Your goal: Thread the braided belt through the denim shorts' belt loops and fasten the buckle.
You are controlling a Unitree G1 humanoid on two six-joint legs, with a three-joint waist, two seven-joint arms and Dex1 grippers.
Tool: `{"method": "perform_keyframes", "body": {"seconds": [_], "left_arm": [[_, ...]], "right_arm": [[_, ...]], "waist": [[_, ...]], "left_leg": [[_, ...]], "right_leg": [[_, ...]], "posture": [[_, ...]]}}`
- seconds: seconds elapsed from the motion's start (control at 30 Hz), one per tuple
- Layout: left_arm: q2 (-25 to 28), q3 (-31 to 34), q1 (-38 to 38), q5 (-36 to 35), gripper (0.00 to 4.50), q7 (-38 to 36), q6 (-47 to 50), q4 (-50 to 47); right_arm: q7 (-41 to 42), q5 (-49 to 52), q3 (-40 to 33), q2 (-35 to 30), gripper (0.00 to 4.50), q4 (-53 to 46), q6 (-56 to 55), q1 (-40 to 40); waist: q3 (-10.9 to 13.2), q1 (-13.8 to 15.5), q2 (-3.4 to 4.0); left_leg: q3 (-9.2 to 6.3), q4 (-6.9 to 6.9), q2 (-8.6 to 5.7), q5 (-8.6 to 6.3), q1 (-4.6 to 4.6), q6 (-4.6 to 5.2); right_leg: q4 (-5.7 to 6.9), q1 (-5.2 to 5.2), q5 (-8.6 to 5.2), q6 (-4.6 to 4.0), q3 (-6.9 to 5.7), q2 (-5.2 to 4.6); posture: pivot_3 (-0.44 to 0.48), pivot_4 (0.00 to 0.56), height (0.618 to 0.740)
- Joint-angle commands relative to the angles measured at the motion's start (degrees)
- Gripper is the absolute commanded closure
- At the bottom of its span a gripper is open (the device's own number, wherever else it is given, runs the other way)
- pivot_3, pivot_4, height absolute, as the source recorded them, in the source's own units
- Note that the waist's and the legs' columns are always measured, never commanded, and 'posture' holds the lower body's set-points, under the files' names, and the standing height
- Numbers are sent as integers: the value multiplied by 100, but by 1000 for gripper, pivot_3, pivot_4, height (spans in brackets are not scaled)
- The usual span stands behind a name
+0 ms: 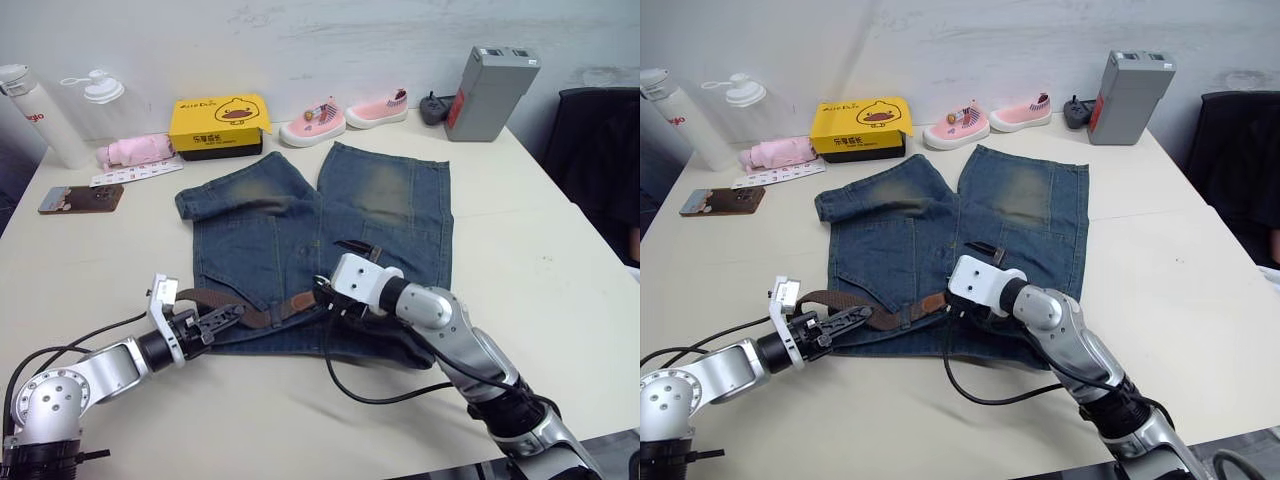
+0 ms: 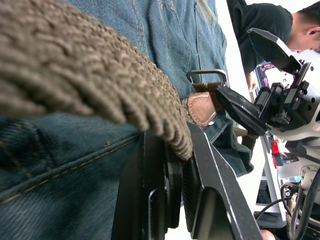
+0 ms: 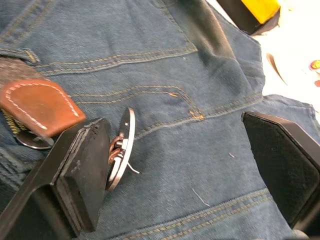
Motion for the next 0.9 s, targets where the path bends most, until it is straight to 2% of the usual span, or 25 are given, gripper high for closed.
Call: {"method": "perform_keyframes", "body": {"seconds": [0.03, 0.17, 0.33, 0.5, 0.77, 0.9], "left_arm": [[304, 86, 138, 350, 4500, -452, 6, -161], [556, -33, 119, 879, 4500, -845, -105, -129], [348, -75, -39, 979, 4500, -953, -55, -98], [190, -53, -70, 1002, 4500, -950, 36, -118], [185, 79, -62, 1013, 4500, -966, 92, -80], [153, 121, -65, 961, 4500, -935, 113, -69]], "right_arm": [[82, -55, 59, 13, 54, -290, -28, 113], [218, 2, 113, 13, 54, -451, -99, 206], [493, -229, 406, -272, 54, -654, -807, 206], [11, -1448, 814, -615, 54, -58, -1884, -60], [-289, -2092, 890, -455, 54, 434, -2728, -330], [-174, -2062, 795, -632, 54, 496, -3217, -245]], "waist": [[0, -1, 0], [1, -2, 2], [5, -5, 7], [3, -8, 2], [1, -6, -3], [2, -6, -2]], "left_leg": [[2, 0, 0, 0, 0, 0], [4, -2, -1, 0, -1, 0], [3, -4, 0, 0, -1, 0], [10, -4, 0, 0, 1, -1], [7, 0, 0, 2, 1, -3], [7, 0, 0, 3, 1, -3]], "right_leg": [[1, -1, 0, 0, 0, 0], [0, -4, -1, 0, 0, 1], [0, -6, -1, 0, 2, 1], [1, -4, -3, 3, 2, 0], [3, -1, -3, 4, 1, -1], [3, -1, -3, 4, 1, 0]], "posture": [[0, 150, 706], [0, 150, 706], [0, 150, 706], [0, 150, 706], [0, 150, 706], [0, 150, 706]]}}
